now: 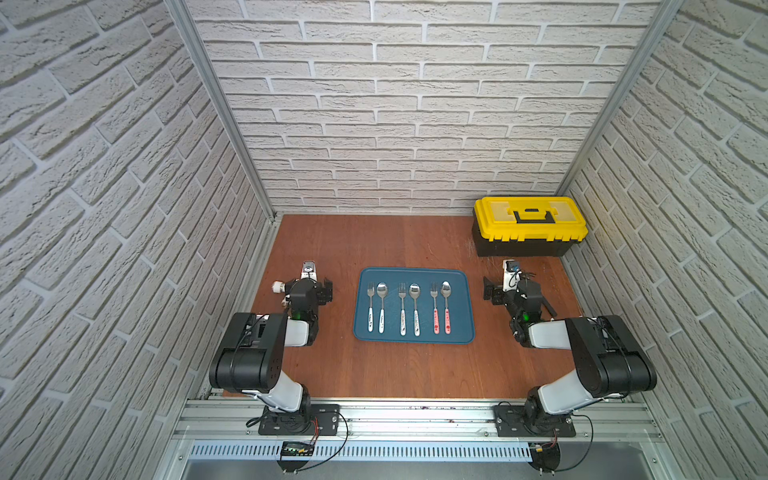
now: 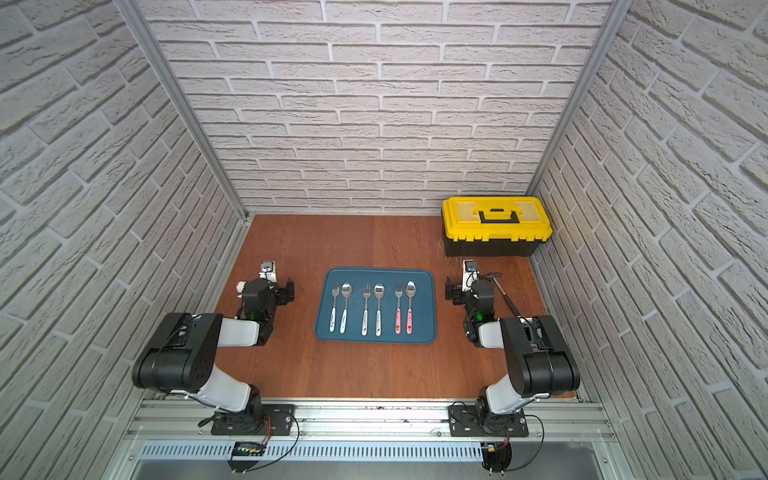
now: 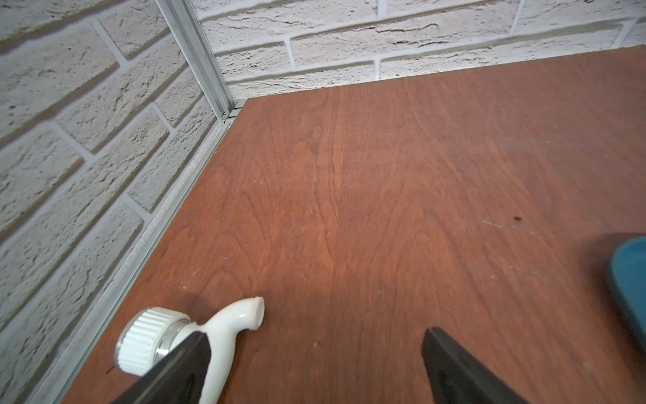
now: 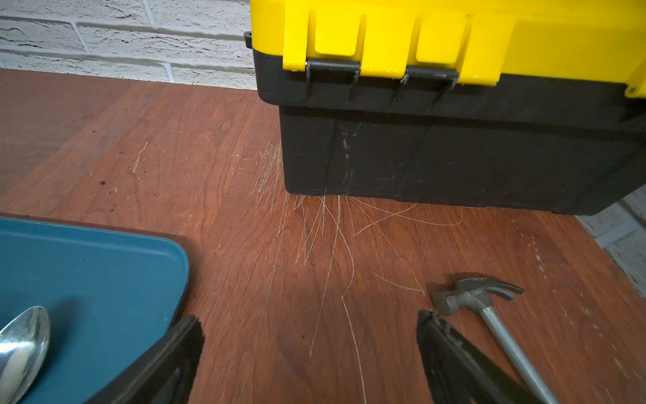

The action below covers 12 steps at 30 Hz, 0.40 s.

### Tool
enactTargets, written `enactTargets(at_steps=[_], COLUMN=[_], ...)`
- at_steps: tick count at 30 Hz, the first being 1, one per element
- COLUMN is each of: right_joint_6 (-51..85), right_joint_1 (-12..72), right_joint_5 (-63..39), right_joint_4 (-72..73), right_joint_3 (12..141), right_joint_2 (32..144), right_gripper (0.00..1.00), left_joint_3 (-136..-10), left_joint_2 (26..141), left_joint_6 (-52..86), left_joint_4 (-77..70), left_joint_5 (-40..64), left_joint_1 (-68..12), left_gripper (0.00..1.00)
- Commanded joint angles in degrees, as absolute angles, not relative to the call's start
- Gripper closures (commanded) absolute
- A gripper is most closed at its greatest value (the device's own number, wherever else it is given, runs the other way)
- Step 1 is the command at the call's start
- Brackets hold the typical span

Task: Set the spoon and fork side by side
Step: Reset both arms

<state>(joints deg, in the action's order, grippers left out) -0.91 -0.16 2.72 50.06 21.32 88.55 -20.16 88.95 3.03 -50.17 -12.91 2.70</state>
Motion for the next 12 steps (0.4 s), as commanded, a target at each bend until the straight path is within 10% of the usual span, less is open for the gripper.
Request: enactTargets(at_steps=[1,12], right_joint_6=[-0.99,-1.01], right_joint_1=[-0.1,-0.11], right_joint_5=[2.99,2.97], right_joint_4=[53.0,53.0], right_joint_3=[21.36,21.41], right_joint_2=[88.42,88.42], right_gripper=[0.01,0.01], left_joint_3=[-21.05,-21.12], left_joint_2=[88.97,89.03], left_joint_6=[2.52,2.53], left_joint_4=[-52.83,-52.73], left_joint_5=[-13.3,-13.04], left_joint_1=[2.43,2.52], left_gripper=[0.02,0.02])
